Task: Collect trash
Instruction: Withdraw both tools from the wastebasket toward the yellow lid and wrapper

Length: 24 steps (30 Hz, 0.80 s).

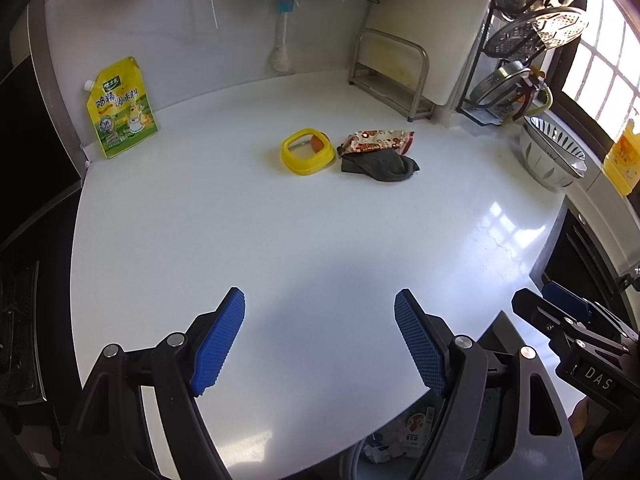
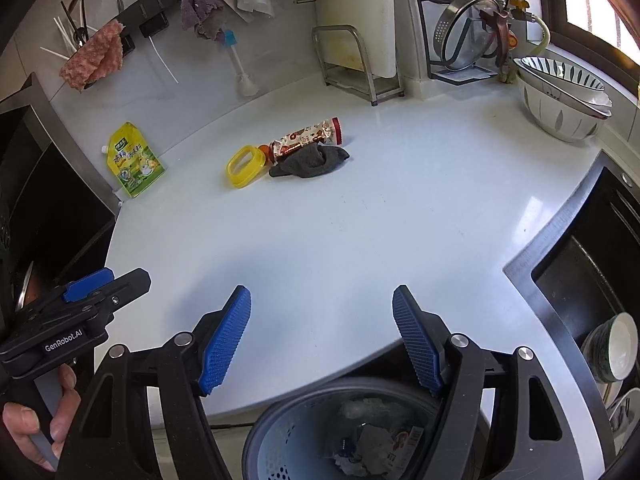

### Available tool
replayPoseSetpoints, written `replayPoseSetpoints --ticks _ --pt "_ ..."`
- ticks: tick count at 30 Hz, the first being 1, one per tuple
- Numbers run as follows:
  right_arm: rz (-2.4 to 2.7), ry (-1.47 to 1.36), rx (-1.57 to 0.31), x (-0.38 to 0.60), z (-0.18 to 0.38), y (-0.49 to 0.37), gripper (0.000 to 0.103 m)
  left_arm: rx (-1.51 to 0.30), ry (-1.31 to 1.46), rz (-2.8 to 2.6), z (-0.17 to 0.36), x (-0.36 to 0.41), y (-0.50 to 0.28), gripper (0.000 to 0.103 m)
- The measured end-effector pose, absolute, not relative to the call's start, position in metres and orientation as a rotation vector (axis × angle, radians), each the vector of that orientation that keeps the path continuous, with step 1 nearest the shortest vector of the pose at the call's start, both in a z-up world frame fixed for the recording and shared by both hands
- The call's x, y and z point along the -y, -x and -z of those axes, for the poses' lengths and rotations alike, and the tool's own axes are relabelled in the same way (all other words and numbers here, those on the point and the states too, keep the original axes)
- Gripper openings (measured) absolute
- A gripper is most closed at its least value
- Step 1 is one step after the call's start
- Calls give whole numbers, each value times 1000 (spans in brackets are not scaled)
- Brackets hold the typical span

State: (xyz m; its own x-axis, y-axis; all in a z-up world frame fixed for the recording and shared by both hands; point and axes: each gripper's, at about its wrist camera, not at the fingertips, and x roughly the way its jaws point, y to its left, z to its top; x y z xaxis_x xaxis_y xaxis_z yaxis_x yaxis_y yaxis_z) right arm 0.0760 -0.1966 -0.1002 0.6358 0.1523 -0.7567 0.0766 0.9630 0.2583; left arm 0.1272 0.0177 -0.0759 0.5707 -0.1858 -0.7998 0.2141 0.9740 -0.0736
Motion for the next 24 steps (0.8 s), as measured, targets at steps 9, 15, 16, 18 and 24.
replayPoseSetpoints --ticks 9,15,16,18,24 --pt "26 -296 -878 197 108 -127 70 -945 -43 239 87 -32 -194 76" --pt "59 -301 -874 201 114 -156 70 -937 -46 259 92 -28 -233 76" --pt "61 -300 -872 201 115 -161 70 -935 -46 262 93 -27 -239 76" --pt "59 -297 -868 199 116 -172 70 -932 -45 269 95 -26 -249 76" --pt "49 -274 -847 191 123 -204 70 -931 -40 269 107 -25 -277 76"
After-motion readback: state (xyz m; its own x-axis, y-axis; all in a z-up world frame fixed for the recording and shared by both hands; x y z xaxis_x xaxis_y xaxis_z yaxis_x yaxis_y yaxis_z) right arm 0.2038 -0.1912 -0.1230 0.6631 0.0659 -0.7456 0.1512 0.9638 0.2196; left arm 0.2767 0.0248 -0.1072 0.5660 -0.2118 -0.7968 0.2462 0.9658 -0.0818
